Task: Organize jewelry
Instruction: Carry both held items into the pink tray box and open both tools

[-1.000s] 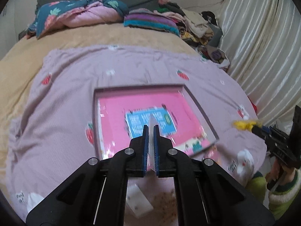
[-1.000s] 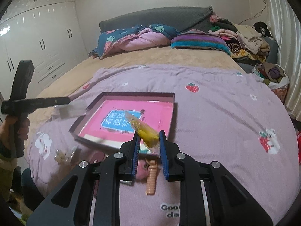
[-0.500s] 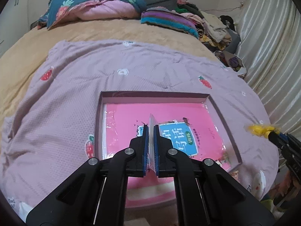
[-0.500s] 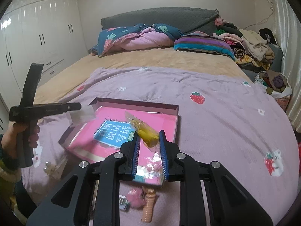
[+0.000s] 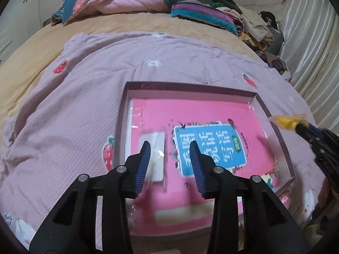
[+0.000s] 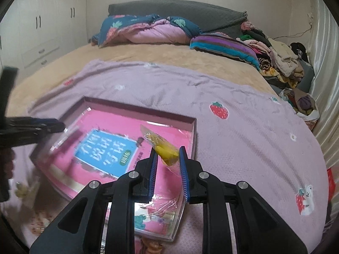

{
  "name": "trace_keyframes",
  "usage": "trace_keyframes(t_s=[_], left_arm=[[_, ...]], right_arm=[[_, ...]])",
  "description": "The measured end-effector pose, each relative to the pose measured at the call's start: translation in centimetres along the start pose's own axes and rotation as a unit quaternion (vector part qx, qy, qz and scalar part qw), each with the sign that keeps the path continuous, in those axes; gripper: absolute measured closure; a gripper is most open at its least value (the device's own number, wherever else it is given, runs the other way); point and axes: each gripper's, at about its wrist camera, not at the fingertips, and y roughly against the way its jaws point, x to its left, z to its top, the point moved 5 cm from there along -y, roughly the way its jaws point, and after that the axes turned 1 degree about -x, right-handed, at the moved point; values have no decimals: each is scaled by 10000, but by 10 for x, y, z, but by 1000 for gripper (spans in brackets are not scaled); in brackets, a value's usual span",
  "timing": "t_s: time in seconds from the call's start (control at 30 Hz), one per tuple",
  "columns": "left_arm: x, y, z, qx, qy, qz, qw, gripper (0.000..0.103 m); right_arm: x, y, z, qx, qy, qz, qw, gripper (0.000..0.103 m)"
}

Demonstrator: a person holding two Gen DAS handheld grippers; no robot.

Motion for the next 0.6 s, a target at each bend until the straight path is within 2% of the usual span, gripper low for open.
trace_keyframes(t_s=[0.03,0.07,0.1,0.17,0.3,0.37,0.4,0.47,0.53,0.6], left_arm=[[1,2,-1,-6,12,-6,10000,64],[1,7,-3,-27,33,-20,10000,52],[2,12,-4,-71,53,-42,10000,45],[1,21,-6,-150,72,-92,9998,43],[-5,35,-8,-256,79,-153,9995,27],[-9,42,-8,-323,99,-194,9992,24],[-11,46,-8,-361,93,-200,9991,22],[-14,51,-9,-392,79,-187,9990,18],[-15,56,-10,-421,93,-218,9988,17],[-16,62,-12,-450,121,-241,9986,16]], right_arm=[[2,-6,-4,67,30,-30,10000,83],[2,-9,-8,118,46,-45,9999,83],[4,-14,-13,195,61,-44,9998,83],[7,-20,-20,306,47,-15,9995,83],[9,-22,-33,446,-6,24,9990,82],[10,-18,-37,480,-25,48,9988,80],[11,-16,-40,508,-43,83,9987,77],[11,-12,-43,541,-89,140,9984,63],[11,-2,-45,506,-167,236,9983,54],[10,9,-46,431,-227,287,9984,48]])
